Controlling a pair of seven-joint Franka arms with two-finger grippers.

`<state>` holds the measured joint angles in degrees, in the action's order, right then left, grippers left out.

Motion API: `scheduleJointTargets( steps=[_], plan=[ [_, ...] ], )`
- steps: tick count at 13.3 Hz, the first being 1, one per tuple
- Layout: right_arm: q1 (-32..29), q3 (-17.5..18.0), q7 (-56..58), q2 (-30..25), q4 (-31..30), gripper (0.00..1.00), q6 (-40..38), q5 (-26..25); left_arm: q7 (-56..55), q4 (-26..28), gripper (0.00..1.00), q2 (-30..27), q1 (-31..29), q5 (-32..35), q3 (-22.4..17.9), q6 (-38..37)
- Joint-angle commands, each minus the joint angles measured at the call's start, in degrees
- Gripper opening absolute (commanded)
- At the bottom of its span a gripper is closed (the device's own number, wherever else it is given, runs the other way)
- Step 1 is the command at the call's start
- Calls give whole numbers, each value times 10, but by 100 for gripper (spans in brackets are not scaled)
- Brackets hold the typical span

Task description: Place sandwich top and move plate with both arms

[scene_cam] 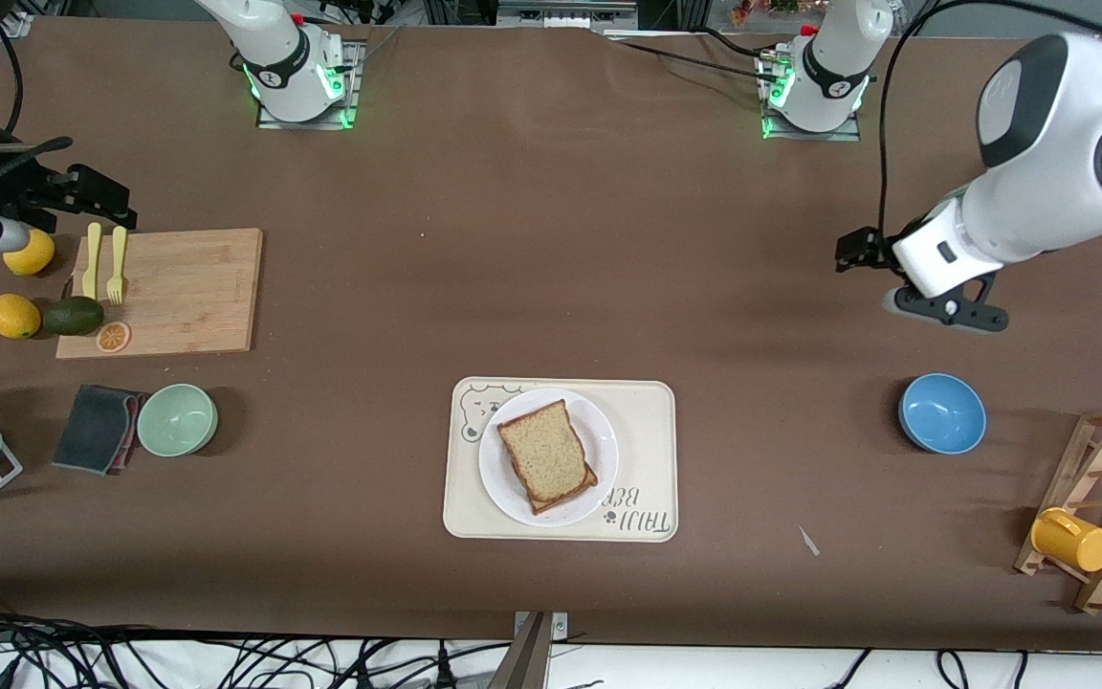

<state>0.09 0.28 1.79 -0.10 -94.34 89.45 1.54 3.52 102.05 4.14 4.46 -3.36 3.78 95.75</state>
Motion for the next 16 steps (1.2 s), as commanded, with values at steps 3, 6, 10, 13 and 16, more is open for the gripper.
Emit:
scheduleJointTargets(
  steps=[3, 6, 10, 13, 16],
  plan=[
    [-4, 2, 0, 10, 20, 100, 6, -8, -10, -57, 100, -6, -9, 41, 7, -36],
    [-4, 1, -3, 11, 19, 100, 13, -7, -6, -62, 100, -7, -10, 52, 4, -36],
    [-5, 0, -3, 17, 14, 100, 33, -2, -4, -80, 100, -8, -18, 64, 2, -36],
    [-6, 0, -1, 20, 14, 100, 35, -2, -1, -78, 100, -3, -25, 57, 1, -65],
    [-5, 1, 1, 19, 14, 100, 33, -7, -4, -98, 100, 13, -18, 55, -9, -72]
  ],
)
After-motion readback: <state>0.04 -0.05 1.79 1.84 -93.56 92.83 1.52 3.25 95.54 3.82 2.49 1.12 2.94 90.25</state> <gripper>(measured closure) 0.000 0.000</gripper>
